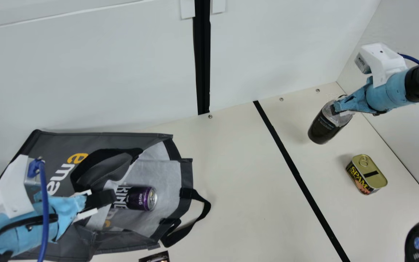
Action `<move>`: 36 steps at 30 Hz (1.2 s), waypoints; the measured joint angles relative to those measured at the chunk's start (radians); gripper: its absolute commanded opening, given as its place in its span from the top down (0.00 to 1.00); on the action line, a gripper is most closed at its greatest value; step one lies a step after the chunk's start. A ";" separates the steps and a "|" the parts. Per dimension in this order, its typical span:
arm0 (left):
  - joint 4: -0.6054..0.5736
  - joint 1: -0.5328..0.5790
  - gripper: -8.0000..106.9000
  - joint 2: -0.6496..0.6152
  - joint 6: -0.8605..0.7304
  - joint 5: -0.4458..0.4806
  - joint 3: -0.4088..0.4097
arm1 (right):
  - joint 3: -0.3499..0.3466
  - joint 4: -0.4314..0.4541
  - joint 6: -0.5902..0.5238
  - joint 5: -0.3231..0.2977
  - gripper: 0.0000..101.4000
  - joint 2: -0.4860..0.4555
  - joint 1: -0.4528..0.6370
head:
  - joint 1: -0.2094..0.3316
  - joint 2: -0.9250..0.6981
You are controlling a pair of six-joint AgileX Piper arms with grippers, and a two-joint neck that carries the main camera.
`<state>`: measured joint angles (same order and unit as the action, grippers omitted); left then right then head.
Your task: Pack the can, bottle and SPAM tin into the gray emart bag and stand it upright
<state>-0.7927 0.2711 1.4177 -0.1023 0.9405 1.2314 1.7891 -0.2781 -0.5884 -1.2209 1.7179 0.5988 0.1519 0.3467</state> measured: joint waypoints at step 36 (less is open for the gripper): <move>0.000 0.000 1.00 0.000 0.000 0.000 0.000 | -0.386 -0.184 -0.448 0.002 1.00 -0.266 -0.037 | 0.000 0.002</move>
<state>-0.7927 0.2711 1.4177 -0.1023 0.9405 1.2314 1.4034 -0.4624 -1.0360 -1.2191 1.4516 0.5617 0.1519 0.3482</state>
